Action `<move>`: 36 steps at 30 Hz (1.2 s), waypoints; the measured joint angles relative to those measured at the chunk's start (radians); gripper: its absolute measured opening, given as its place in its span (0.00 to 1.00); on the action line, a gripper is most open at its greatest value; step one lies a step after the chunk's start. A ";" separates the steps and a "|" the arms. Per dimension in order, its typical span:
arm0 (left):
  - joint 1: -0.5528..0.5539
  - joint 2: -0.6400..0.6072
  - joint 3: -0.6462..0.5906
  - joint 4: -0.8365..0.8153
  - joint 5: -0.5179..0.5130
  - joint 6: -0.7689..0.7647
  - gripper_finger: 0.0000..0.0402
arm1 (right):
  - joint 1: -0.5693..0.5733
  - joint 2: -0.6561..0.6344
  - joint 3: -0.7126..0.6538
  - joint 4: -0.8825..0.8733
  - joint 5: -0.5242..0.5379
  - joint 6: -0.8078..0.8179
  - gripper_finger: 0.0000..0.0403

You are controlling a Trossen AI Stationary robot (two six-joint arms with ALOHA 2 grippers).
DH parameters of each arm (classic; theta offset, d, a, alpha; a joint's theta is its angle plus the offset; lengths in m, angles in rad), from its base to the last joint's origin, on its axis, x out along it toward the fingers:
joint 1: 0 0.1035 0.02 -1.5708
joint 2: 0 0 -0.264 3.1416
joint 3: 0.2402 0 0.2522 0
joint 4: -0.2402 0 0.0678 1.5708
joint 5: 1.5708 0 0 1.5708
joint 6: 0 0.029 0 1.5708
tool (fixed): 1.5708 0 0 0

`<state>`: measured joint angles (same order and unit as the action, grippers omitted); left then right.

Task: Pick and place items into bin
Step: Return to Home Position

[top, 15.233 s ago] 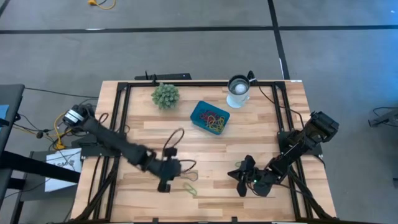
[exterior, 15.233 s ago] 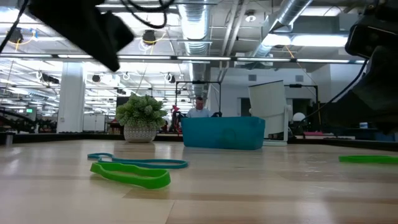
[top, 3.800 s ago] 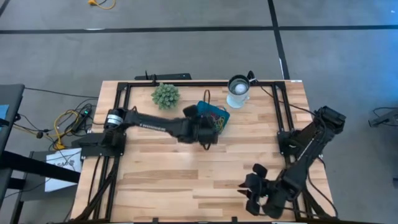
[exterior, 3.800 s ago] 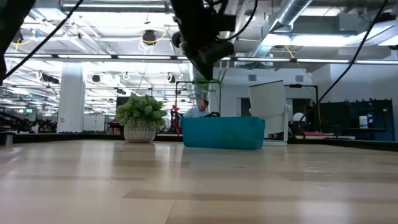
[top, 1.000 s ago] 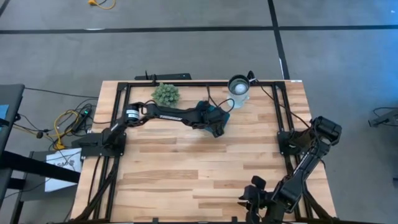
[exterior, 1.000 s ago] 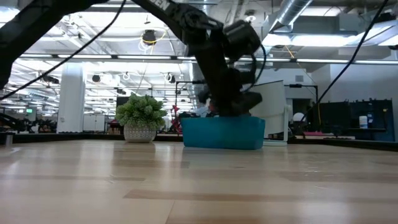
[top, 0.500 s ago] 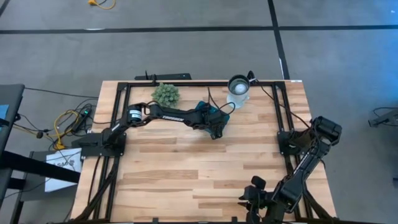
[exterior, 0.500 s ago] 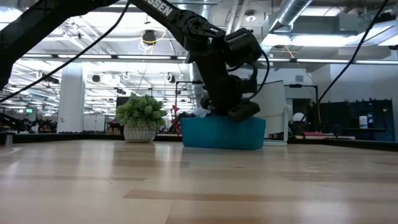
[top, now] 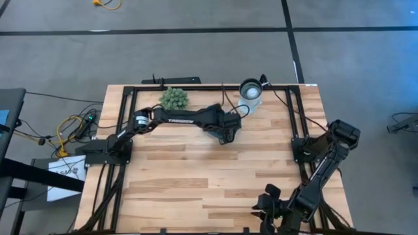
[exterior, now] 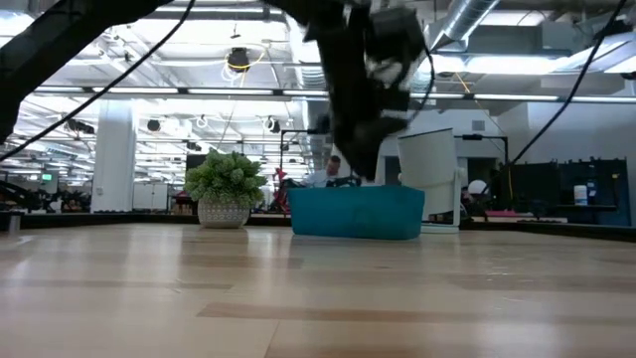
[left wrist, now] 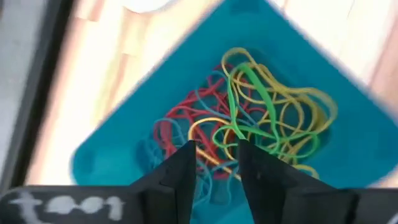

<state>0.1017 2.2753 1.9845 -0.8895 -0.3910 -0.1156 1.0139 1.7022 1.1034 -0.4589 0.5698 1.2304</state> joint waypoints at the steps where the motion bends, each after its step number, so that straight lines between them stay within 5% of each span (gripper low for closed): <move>1: -0.001 0.000 0.041 -0.045 -0.002 -0.021 0.28 | -0.001 -0.016 0.000 -0.017 -0.001 0.000 0.20; 8: -0.018 -0.005 0.375 -0.399 -0.016 -0.030 0.29 | -0.005 -0.211 0.000 -0.261 0.039 -0.104 0.20; 14: -0.050 -0.265 0.253 -0.524 -0.064 -0.117 0.29 | -0.036 -0.420 0.000 -0.528 0.064 -0.113 0.20; 20: -0.143 -0.490 0.251 -0.682 -0.212 -0.184 0.29 | -0.058 -0.549 0.001 -0.604 0.061 -0.153 0.20; 25: -0.225 -0.667 0.251 -0.683 -0.143 -0.242 0.29 | -0.070 -0.598 0.000 -0.608 0.077 -0.371 0.20; 30: -0.309 -0.812 0.235 -0.679 -0.142 -0.288 0.29 | -0.091 -0.665 0.000 -0.604 0.109 -0.397 0.20; 36: -0.429 -1.023 -0.028 -0.664 -0.154 -0.429 0.29 | -0.060 -0.812 -0.016 -0.558 0.117 -0.457 0.20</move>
<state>-0.3277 1.2527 1.9561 -1.5538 -0.5450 -0.5448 0.9543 0.8897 1.0873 -1.0167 0.6864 0.7729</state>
